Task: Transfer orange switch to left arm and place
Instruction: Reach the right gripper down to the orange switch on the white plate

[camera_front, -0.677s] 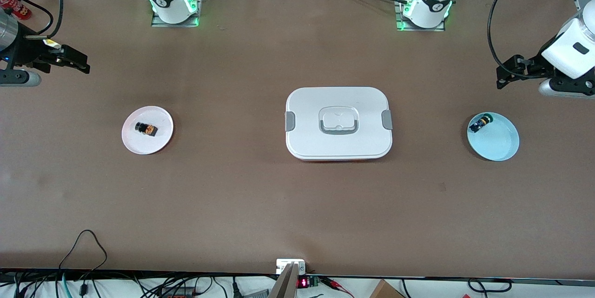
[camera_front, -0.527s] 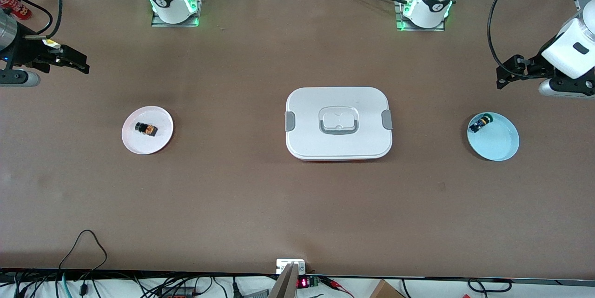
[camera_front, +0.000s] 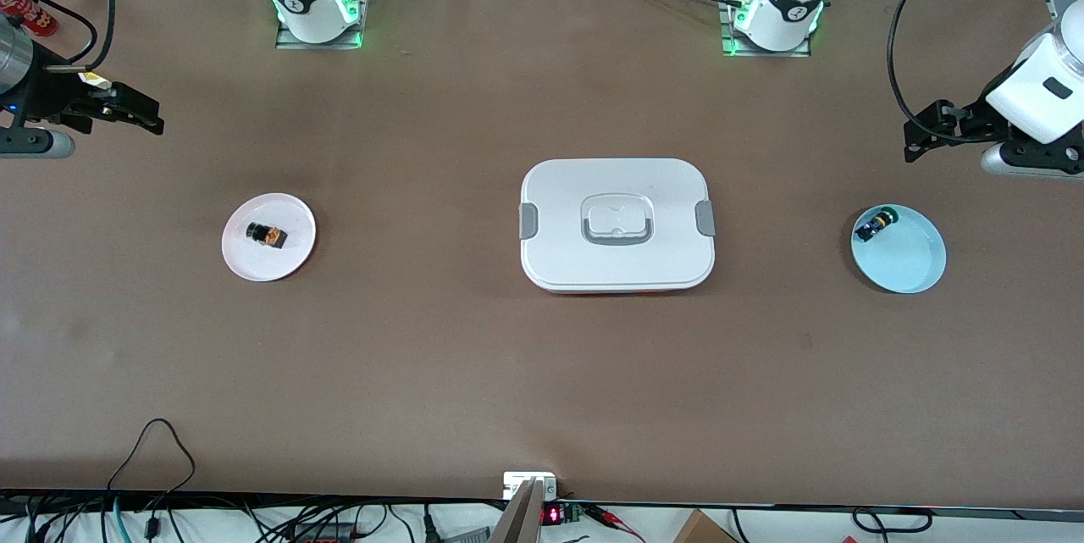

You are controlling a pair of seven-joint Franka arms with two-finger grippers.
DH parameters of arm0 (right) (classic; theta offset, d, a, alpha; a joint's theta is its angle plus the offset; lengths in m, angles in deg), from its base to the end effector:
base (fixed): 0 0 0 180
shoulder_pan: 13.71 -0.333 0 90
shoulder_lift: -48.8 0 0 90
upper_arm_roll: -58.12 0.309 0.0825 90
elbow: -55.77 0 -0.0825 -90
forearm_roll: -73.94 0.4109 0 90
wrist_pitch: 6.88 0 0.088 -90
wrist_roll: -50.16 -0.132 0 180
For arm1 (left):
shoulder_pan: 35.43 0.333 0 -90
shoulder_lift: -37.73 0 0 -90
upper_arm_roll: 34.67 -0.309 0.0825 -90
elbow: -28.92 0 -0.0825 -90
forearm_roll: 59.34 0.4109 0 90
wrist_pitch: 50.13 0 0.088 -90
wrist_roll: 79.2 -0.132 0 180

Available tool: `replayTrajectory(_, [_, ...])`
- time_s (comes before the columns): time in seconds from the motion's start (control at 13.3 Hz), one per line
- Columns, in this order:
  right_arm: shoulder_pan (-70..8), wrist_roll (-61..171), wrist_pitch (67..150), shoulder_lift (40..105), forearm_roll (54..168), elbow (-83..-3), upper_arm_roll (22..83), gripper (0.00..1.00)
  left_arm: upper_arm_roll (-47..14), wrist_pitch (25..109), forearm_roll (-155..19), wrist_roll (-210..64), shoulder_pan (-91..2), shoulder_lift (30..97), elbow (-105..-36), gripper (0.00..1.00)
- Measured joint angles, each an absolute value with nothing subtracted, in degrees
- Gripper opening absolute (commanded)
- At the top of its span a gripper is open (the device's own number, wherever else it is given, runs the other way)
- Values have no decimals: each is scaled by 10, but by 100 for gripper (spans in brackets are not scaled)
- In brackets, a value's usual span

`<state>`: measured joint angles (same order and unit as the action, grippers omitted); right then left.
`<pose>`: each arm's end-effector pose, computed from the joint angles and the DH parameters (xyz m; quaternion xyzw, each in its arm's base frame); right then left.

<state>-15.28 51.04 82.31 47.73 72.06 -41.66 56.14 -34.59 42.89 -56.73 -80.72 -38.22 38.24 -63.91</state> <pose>0.5650 -0.0085 0.5381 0.9979 0.0049 -0.0627 0.0154 0.5871 -0.0236 0.5673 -0.9990 0.0396 0.0025 0.0228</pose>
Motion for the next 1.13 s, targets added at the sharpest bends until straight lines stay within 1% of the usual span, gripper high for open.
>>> replayTrajectory(0.23, [-157,510,857,508,721,-421,566,100,-346,429,-567,-807,-382,383,-639,100])
replayTrajectory(0.53, [-159,508,905,591,721,-432,566,100,-346,429,-567,-807,-383,383,-639,100])
replayTrajectory(0.68, [-159,508,929,619,721,-437,566,100,-346,429,-567,-807,-385,383,-639,100])
replayTrajectory(1.13, [-157,508,1061,650,719,-516,564,100,-346,429,-567,-807,-386,385,-639,100])
